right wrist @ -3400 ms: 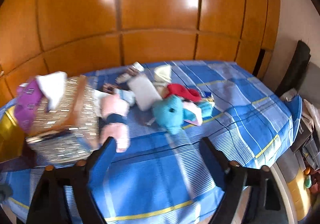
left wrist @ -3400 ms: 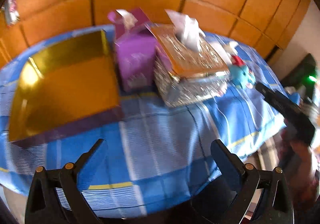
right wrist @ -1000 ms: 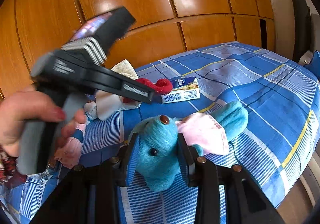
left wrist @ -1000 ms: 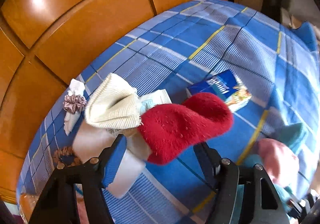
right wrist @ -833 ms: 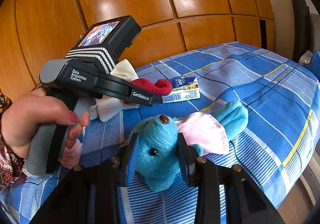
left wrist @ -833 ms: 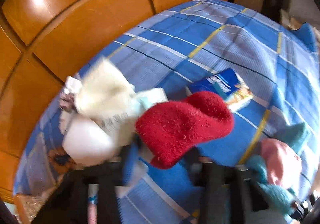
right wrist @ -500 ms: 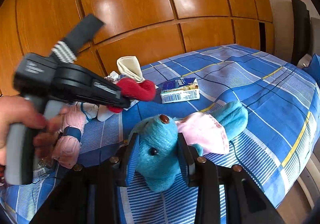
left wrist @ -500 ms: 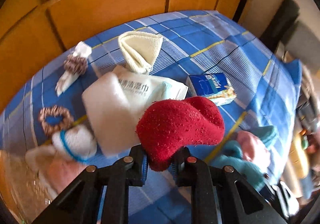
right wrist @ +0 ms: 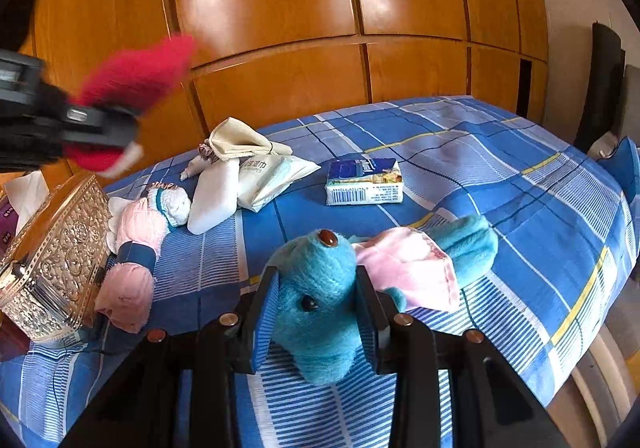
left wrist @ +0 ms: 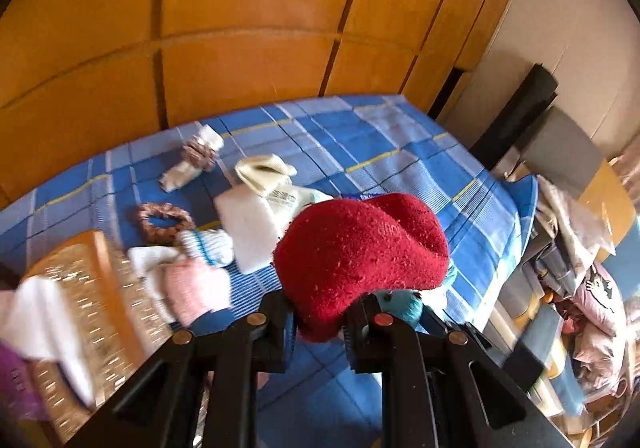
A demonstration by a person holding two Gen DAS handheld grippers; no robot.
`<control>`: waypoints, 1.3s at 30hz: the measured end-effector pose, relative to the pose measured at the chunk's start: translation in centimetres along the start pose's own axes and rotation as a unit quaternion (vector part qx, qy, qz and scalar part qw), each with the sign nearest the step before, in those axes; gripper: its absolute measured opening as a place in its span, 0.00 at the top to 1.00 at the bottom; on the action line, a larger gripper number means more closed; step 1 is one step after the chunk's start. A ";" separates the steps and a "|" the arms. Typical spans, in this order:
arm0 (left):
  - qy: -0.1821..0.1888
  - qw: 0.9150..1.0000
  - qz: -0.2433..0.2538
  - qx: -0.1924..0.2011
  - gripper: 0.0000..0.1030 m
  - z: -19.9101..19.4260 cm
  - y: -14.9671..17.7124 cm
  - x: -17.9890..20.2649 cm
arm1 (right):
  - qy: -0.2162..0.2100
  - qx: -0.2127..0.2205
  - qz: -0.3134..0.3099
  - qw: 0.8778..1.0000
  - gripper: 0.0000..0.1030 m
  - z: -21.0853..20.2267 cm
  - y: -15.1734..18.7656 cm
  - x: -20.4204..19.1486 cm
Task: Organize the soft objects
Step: 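Carry the red sock to the gold tray and release it with the left gripper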
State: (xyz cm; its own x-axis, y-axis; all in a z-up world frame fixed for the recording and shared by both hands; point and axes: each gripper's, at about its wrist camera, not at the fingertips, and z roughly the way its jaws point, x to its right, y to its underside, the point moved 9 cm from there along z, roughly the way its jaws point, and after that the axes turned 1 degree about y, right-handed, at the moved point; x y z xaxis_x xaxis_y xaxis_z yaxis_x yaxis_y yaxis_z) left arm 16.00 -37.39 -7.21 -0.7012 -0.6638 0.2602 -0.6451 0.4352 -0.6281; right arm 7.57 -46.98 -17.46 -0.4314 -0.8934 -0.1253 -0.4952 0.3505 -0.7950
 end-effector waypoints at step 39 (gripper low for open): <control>-0.285 0.892 -0.351 0.019 0.81 -17.7 17.6 -45.9 | -0.054 0.085 -0.075 0.992 0.73 -9.6 -5.3 -10.6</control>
State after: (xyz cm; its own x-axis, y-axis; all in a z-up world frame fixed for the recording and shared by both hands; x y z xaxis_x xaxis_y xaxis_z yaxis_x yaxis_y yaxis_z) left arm 31.45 11.48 -17.21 0.1462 -0.9708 0.1901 -0.8457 -0.2224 -0.4851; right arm 7.53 -36.68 -6.19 -0.2747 -0.9600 -0.0537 -0.4094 0.1673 -0.8969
